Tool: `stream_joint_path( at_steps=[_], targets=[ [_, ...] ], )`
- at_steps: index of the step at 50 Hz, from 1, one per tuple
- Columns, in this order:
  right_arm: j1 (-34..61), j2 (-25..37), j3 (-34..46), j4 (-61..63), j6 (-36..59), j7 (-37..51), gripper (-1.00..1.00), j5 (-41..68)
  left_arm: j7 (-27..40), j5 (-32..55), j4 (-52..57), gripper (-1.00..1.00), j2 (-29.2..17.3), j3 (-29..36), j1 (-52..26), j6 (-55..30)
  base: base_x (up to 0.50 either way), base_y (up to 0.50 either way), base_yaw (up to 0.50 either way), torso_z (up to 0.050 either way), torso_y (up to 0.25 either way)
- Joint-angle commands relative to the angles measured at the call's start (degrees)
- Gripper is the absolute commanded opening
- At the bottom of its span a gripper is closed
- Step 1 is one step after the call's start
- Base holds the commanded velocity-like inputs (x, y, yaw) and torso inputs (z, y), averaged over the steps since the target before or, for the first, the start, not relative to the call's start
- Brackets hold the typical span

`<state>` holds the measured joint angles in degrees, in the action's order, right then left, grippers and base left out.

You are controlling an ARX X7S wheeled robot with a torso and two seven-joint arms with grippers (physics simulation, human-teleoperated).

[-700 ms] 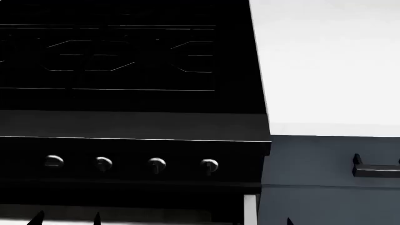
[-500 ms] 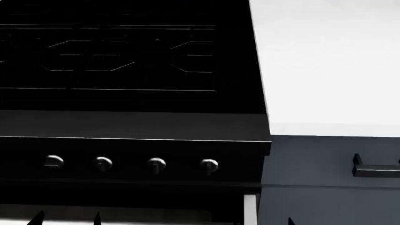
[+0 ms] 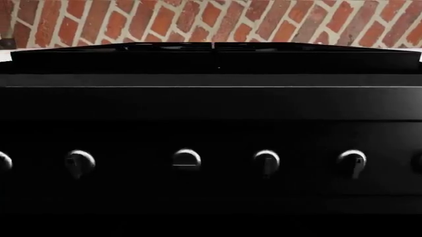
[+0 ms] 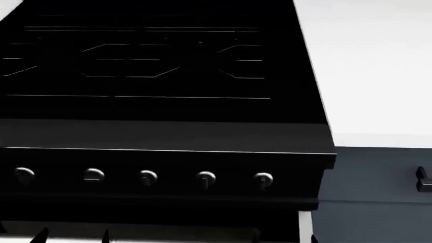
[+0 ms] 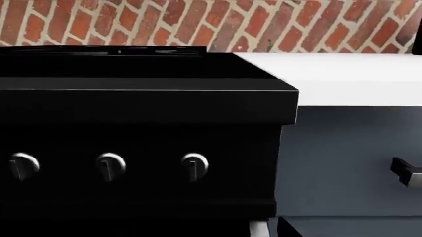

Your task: Close the microwave door

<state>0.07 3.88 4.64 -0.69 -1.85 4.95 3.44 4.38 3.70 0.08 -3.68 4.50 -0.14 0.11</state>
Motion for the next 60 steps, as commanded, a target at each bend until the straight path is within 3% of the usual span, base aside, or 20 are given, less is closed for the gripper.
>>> stream_joint_path(
  at_steps=[1, 60],
  targets=[
    [0.13, 0.89, 1.28, -0.13, -0.1, 1.02, 1.0, 0.6, 1.09, 0.84, 0.26, 1.0, -0.98, 1.05, -0.06, -0.13, 0.0, 0.5, 0.0, 0.0, 0.0],
    [0.43, 3.96, 5.16, -0.15, -0.63, 4.56, 1.0, 2.84, 4.46, 3.54, -0.28, 1.0, -4.0, 4.77, -0.38, 1.22, 0.0, 0.5, 0.0, 0.0, 0.0]
  ],
)
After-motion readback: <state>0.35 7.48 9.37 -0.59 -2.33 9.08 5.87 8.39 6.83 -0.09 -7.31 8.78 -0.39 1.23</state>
